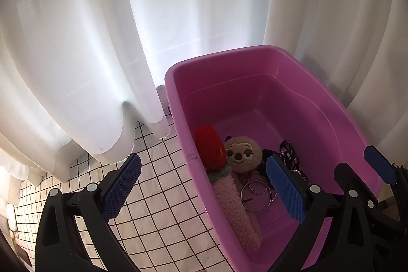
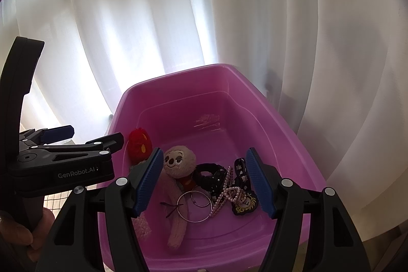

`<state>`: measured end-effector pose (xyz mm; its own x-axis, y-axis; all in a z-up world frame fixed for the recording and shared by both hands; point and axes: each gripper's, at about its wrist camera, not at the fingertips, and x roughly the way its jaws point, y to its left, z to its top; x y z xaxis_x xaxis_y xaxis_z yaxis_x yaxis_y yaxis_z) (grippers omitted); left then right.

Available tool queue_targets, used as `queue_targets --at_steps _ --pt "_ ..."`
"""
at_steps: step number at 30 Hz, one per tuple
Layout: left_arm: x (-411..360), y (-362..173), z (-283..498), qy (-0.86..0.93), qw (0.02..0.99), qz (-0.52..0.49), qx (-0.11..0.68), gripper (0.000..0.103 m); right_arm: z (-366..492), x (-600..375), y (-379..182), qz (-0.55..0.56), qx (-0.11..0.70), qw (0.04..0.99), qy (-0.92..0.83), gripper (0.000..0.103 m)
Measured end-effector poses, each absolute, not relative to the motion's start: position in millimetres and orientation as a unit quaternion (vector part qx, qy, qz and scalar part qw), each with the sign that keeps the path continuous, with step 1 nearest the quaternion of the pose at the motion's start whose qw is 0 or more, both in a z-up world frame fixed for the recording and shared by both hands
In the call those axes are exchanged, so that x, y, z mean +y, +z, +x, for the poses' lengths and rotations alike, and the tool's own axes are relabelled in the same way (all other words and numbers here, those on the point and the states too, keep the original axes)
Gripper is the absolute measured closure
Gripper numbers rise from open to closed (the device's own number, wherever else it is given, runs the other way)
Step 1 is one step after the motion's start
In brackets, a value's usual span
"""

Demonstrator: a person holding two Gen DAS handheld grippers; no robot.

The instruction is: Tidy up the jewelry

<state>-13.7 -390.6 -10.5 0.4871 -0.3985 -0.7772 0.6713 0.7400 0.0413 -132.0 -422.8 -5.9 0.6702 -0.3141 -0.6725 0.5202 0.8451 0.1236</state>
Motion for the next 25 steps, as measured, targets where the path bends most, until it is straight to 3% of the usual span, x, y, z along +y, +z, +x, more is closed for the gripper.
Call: queue_targets --at_steps 25 --pt "-382.7 -7.1 -11.5 -0.316 0.848 0.171 0.390 0.006 -130.3 -409.8 -3.5 0.150 0.336 0.902 -0.226 0.039"
